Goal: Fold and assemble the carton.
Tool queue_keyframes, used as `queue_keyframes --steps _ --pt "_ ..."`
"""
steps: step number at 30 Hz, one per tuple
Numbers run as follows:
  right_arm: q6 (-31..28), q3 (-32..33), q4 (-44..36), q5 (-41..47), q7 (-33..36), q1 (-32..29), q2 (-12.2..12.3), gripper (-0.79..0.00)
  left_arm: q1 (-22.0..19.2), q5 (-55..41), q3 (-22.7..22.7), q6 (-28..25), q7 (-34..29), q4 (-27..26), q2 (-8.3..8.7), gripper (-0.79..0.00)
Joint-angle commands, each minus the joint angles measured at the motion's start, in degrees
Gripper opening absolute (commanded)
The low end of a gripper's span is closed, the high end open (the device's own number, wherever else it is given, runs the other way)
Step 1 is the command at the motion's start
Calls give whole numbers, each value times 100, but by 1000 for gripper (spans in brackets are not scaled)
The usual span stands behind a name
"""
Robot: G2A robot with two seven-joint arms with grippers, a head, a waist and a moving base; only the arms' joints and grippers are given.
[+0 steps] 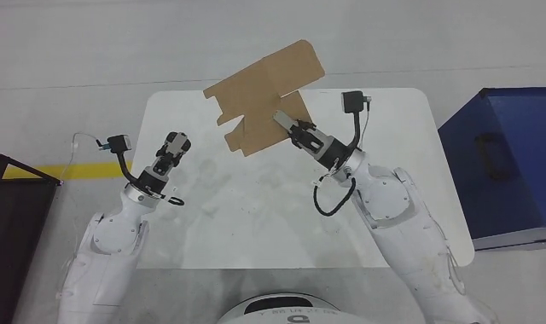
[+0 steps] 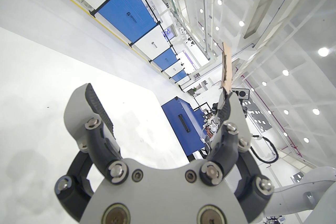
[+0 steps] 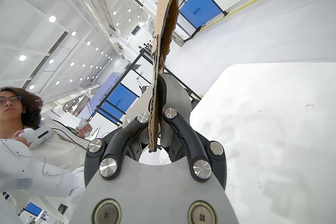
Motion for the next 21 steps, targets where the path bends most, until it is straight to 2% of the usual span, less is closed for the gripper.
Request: queue_keyframes --steps 1,2,4,5,7,10,11,13,17,21 --pt "-3 -118 47 1247 -95 -127 -51 -785 -30 104 35 67 55 -23 -7 0" --pt "-60 -157 95 2560 -37 -167 -95 -785 -47 -160 88 105 63 -34 -21 0" --pt "-118 -133 193 4509 442 -151 -137 -785 -132 -526 105 136 -65 -30 -27 0" --pt "43 -176 203 5690 787 -178 -165 -785 -180 -643 101 105 -161 -21 -25 0" --pt "495 -149 337 7458 1417 -176 -199 -785 -274 -831 100 -48 -388 -19 -18 0" --pt "1490 -177 583 9146 1897 -136 -237 -785 -394 -989 111 -326 -735 -79 -4 0" --pt "1661 -182 613 9476 1944 -125 -248 -785 -422 -991 103 -376 -816 -96 2 0" --pt "2182 -292 716 10693 1919 -153 -309 -785 -509 -1026 84 -561 -1081 -152 20 0" --pt "2626 -419 915 11814 1846 -88 -389 -785 -617 -969 36 -706 -1268 -143 40 -62" --pt "2384 -335 1019 11536 1721 1 -397 -785 -670 -881 30 -747 -1243 -111 43 -142"
